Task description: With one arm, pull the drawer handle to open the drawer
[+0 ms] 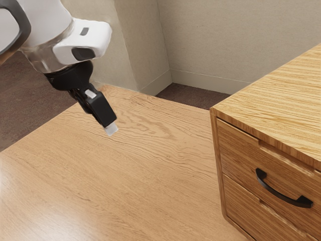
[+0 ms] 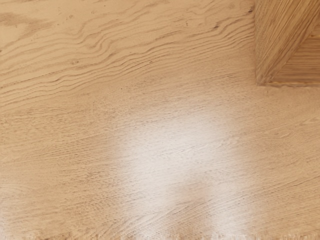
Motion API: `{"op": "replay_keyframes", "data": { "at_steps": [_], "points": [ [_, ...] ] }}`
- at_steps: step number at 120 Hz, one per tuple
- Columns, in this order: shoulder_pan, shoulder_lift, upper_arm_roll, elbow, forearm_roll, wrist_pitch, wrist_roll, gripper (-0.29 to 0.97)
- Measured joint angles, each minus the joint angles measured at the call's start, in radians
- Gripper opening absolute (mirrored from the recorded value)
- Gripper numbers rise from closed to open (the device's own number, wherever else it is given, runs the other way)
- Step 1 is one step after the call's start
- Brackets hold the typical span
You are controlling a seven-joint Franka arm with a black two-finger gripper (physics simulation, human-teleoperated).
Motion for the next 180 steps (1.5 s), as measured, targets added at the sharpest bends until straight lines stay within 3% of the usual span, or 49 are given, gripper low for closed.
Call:
{"op": "replay_keyframes", "data": {
  "at_steps": [8,22,38,61,118,180],
  "points": [
    [0.039,-0.103,-0.088,-0.171,-0.017,0.137,0.093,0.68],
    [0.054,-0.196,-0.259,-0.309,-0.059,0.342,0.253,0.68],
    [0.061,-0.183,-0.322,-0.354,-0.145,0.549,0.444,0.68],
    [0.061,-0.111,-0.332,-0.391,-0.181,0.745,0.675,0.68],
    [0.063,-0.121,-0.46,-0.441,-0.22,0.868,1.02,0.68],
    [0.248,-0.042,-0.677,-0.328,-0.231,0.901,1.187,0.68]
  ]
}}
